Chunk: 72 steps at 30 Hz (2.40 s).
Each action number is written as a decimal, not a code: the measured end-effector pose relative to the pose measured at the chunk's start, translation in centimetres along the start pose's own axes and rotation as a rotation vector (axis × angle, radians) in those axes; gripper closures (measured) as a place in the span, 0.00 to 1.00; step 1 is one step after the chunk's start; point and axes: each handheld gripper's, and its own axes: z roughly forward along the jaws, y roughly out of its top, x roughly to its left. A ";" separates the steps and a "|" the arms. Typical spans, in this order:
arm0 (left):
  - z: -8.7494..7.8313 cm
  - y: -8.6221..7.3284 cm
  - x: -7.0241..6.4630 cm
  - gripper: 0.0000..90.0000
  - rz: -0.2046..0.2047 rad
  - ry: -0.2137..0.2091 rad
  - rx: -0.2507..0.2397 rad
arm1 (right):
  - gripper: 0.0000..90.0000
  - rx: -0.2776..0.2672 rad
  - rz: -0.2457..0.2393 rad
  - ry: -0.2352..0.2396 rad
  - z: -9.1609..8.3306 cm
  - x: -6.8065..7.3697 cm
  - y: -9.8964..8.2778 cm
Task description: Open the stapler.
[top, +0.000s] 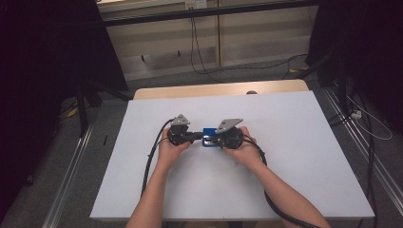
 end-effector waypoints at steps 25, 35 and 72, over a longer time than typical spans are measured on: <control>-1.5 2.1 -1.0 1.00 0.019 -0.070 -0.128 | 1.00 -0.040 0.069 0.011 0.2 -0.3 -0.4; -1.6 2.3 -1.1 1.00 0.025 -0.065 -0.140 | 1.00 -0.124 0.106 -0.032 -0.1 0.2 0.3; -1.2 1.9 -0.8 0.98 0.004 -0.054 -0.151 | 1.00 -0.207 0.140 -0.177 0.2 1.3 0.3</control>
